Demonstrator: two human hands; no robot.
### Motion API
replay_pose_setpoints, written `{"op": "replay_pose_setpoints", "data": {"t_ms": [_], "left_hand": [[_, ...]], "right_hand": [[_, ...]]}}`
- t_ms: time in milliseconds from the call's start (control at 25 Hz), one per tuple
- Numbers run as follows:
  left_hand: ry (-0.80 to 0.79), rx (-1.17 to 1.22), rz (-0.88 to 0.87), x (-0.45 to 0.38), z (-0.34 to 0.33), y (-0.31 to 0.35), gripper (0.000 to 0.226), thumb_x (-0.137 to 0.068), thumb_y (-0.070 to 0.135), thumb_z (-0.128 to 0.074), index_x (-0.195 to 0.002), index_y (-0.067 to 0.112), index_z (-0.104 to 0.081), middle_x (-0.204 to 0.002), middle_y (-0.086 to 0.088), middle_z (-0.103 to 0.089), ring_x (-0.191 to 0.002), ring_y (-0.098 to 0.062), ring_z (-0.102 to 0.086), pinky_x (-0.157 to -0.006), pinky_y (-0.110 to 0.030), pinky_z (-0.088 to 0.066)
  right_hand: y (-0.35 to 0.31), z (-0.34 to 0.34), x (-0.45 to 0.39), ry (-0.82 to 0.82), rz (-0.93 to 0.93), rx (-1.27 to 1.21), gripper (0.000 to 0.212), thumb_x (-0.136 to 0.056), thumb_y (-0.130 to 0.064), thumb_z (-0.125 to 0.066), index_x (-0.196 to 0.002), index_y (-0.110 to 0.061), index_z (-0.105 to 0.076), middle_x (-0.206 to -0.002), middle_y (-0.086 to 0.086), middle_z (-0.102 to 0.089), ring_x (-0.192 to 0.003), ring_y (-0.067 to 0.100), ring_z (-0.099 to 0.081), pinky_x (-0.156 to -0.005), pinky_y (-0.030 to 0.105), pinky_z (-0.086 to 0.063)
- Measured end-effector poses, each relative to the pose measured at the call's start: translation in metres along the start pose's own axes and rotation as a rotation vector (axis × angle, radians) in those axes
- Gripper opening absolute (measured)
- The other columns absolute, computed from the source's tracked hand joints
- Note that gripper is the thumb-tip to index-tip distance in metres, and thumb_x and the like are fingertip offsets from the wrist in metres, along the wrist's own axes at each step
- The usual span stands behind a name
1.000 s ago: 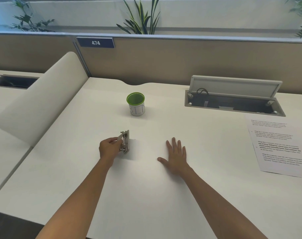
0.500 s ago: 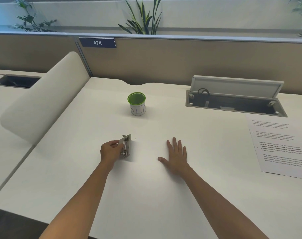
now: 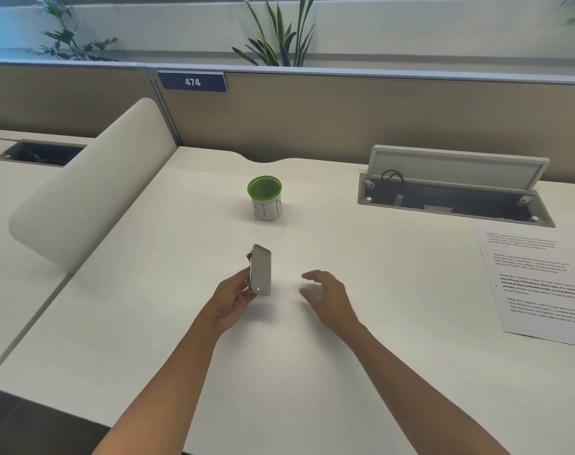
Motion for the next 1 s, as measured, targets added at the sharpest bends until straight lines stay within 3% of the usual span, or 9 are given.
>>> {"op": "replay_pose_setpoints", "data": {"t_ms": [120,200,400,680,840,1000], "left_hand": [[-0.027,-0.037,-0.016,0.000,-0.008,-0.004,0.020,-0.098,0.011,-0.058,-0.102,0.004,-0.075,-0.095,-0.010,-0.070,-0.088,-0.018,-0.067,-0.073,-0.027,-0.061],[-0.050,-0.096,-0.032,0.000,-0.014,-0.006,0.021,-0.098,0.008,-0.056,-0.109,0.004,-0.074,-0.100,-0.011,-0.072,-0.086,-0.018,-0.068,-0.076,-0.027,-0.060],[-0.030,-0.089,-0.055,0.001,-0.019,-0.009,0.028,-0.096,0.005,-0.058,-0.122,0.001,-0.066,-0.104,-0.013,-0.074,-0.083,-0.021,-0.072,-0.076,-0.027,-0.061],[0.005,-0.084,-0.061,-0.001,-0.025,-0.009,0.025,-0.094,0.005,-0.063,-0.118,0.007,-0.068,-0.103,-0.011,-0.075,-0.078,-0.022,-0.072,-0.074,-0.027,-0.061],[0.025,-0.089,-0.062,-0.003,-0.025,-0.011,0.022,-0.094,0.004,-0.063,-0.114,0.009,-0.068,-0.097,-0.009,-0.076,-0.072,-0.021,-0.071,-0.069,-0.026,-0.060],[0.034,-0.111,-0.059,-0.004,-0.023,-0.013,0.020,-0.093,0.003,-0.063,-0.111,0.011,-0.069,-0.092,-0.008,-0.078,-0.069,-0.020,-0.069,-0.067,-0.027,-0.060]], "right_hand": [[-0.038,-0.009,0.004,-0.005,0.018,-0.249,0.006,-0.088,-0.019,-0.071,-0.093,-0.019,-0.075,-0.091,-0.011,-0.074,-0.084,0.002,-0.067,-0.078,0.016,-0.053],[-0.052,-0.017,0.004,-0.038,-0.017,-0.288,0.007,-0.088,-0.021,-0.071,-0.091,-0.017,-0.076,-0.088,-0.008,-0.076,-0.080,0.003,-0.069,-0.072,0.009,-0.049],[-0.047,-0.026,0.008,-0.076,-0.168,-0.338,0.013,-0.087,-0.025,-0.073,-0.091,-0.014,-0.078,-0.084,-0.007,-0.075,-0.068,0.001,-0.063,-0.064,0.007,-0.045],[-0.042,-0.022,0.006,-0.052,-0.220,-0.330,0.015,-0.085,-0.024,-0.075,-0.090,-0.010,-0.078,-0.085,0.002,-0.076,-0.063,0.003,-0.061,-0.056,0.005,-0.043],[-0.043,-0.021,0.004,-0.108,-0.211,-0.315,0.015,-0.087,-0.023,-0.073,-0.092,-0.009,-0.077,-0.083,0.000,-0.074,-0.068,0.008,-0.061,-0.063,0.013,-0.047],[-0.043,-0.027,0.003,-0.147,-0.209,-0.225,0.017,-0.091,-0.024,-0.065,-0.095,-0.009,-0.073,-0.094,0.008,-0.075,-0.074,0.011,-0.061,-0.063,0.015,-0.045]]}}
Point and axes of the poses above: each hand's wrist, its own x-axis away from the middle knuckle, its own z-axis out of the back of the hand, y = z × x, the point moved 4 cm from there along -x, towards the middle knuckle
